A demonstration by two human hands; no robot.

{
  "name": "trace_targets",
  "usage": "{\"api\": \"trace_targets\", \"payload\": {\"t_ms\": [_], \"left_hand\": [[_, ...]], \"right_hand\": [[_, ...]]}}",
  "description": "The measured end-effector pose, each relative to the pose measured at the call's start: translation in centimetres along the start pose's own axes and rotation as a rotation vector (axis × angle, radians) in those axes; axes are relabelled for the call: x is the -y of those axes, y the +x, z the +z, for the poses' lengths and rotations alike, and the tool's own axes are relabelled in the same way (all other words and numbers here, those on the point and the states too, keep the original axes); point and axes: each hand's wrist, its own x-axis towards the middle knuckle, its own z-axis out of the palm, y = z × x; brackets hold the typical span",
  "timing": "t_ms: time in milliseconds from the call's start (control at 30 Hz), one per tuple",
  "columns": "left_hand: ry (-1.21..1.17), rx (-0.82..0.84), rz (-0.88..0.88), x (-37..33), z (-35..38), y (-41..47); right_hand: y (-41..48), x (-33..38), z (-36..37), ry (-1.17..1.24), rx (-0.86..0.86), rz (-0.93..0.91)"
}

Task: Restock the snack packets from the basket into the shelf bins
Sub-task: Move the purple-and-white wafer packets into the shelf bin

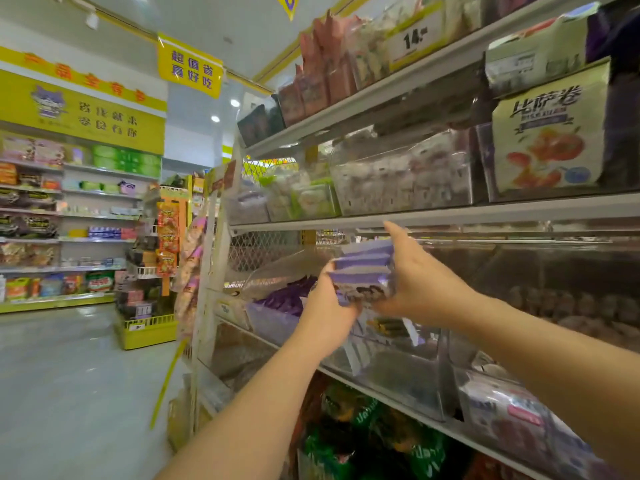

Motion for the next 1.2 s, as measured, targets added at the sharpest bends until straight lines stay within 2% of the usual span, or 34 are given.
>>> {"api": "trace_targets", "payload": {"t_ms": [33,100,233,333,467,600,733,833,900,967,1033,1100,1200], "left_hand": [[0.138,-0.026,-0.042,1.0,0.2,0.0],[0.257,-0.044,-0.097,2.7,0.6,0.0],[0.433,0.023,-0.014,4.4,1.2,-0.3],[0.472,0.01,0.034,4.4,1.4,-0.8],[0.607,-0.061,0.179,4.1,1.5,-1.9],[0.795,-0.034,0.282,4.3,1.2,-3.3],[0.839,0.034,0.185,5.0,0.5,-4.1],[0.806,0.012,0.169,5.9,-0.9,-5.0],[0.803,-0.035,0.167,7.0,-2.1,-6.0],[0.789,-0.094,0.136,8.4,-3.4,-7.5],[0.733,-0.153,0.083,10.3,-4.6,-9.4],[0.679,-0.19,0.014,12.6,-5.8,-11.9],[0.671,-0.147,-0.154,17.0,-7.2,-16.5]], "right_hand": [[0.0,-0.4,0.6,-0.02,0.074,0.038],[0.2,-1.0,1.5,-0.113,0.219,0.116],[1.6,-1.0,1.1,-0.266,0.418,0.261],[2.3,-0.7,0.9,-0.398,0.613,0.292],[2.7,0.0,1.0,-0.335,0.735,0.367],[2.2,0.7,2.0,-0.391,0.703,0.344],[1.2,1.7,2.6,-0.511,0.644,0.318],[0.5,2.6,2.6,-0.612,0.373,0.18],[-0.3,3.7,3.4,-0.641,0.137,-0.016],[-1.4,5.2,5.3,-0.568,0.009,-0.203],[-2.9,6.4,8.0,-0.468,0.012,-0.298],[-4.5,7.4,11.3,-0.363,0.117,-0.296],[-7.3,7.7,17.4,-0.29,0.298,-0.301]]}}
